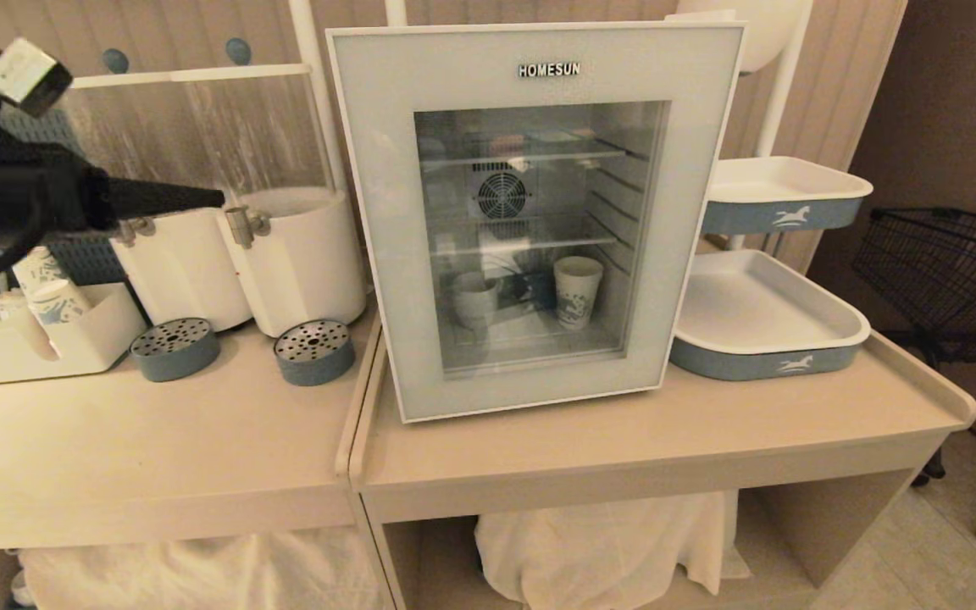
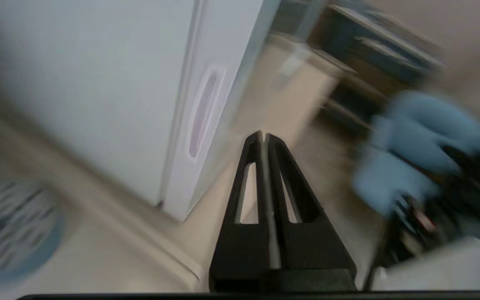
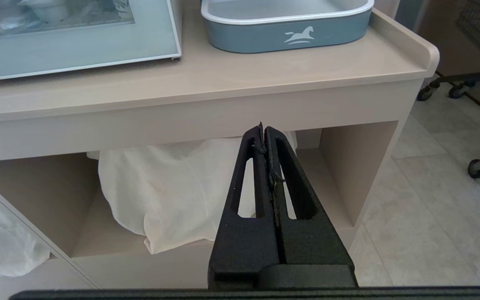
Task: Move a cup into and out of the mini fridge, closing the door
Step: Open the freezer door
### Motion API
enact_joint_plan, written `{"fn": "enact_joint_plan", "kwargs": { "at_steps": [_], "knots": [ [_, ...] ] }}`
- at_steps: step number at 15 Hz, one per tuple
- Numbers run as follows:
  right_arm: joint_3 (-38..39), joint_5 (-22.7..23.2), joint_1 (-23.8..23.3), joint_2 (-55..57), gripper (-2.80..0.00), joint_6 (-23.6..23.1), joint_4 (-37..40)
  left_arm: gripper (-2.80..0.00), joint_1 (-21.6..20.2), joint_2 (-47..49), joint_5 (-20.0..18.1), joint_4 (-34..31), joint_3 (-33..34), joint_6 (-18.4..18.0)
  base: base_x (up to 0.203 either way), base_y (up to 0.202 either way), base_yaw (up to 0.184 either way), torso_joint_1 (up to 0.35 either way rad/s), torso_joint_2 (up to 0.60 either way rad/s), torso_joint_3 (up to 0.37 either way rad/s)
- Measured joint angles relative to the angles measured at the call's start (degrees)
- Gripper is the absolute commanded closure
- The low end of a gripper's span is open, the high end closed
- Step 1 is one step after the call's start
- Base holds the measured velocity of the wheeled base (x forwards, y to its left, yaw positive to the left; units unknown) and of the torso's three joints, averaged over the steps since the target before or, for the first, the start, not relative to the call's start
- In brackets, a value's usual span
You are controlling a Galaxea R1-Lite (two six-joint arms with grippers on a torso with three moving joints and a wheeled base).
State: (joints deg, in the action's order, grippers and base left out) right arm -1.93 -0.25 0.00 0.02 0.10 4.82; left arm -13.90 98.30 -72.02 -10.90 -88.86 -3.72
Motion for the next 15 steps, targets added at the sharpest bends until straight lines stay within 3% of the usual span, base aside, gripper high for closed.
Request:
{"fn": "enact_joint_plan", "kwargs": {
  "at_steps": [2,5,10,15],
  "knots": [
    [0.0,0.01,-0.02,0.02,0.0,-0.02,0.0,-2.8,-1.14,6.63,-8.53,2.3,-0.03,-4.82,0.0,0.0,0.0,0.0,0.0,0.0],
    [0.0,0.01,-0.02,0.02,0.0,-0.02,0.0,-2.8,-0.88,14.84,-14.66,3.13,-0.73,-10.57,0.0,0.0,0.0,0.0,0.0,0.0],
    [0.0,-0.01,0.0,0.02,0.0,-0.02,0.0,-2.8,4.72,19.71,-15.15,3.22,-0.77,-12.0,0.0,0.0,0.0,0.0,0.0,0.0],
    [0.0,-0.02,0.0,0.0,0.0,-0.02,-0.04,-2.8,9.57,20.3,-14.6,3.1,-0.17,-17.94,0.0,0.0,0.0,0.0,0.0,0.0]
  ]
}}
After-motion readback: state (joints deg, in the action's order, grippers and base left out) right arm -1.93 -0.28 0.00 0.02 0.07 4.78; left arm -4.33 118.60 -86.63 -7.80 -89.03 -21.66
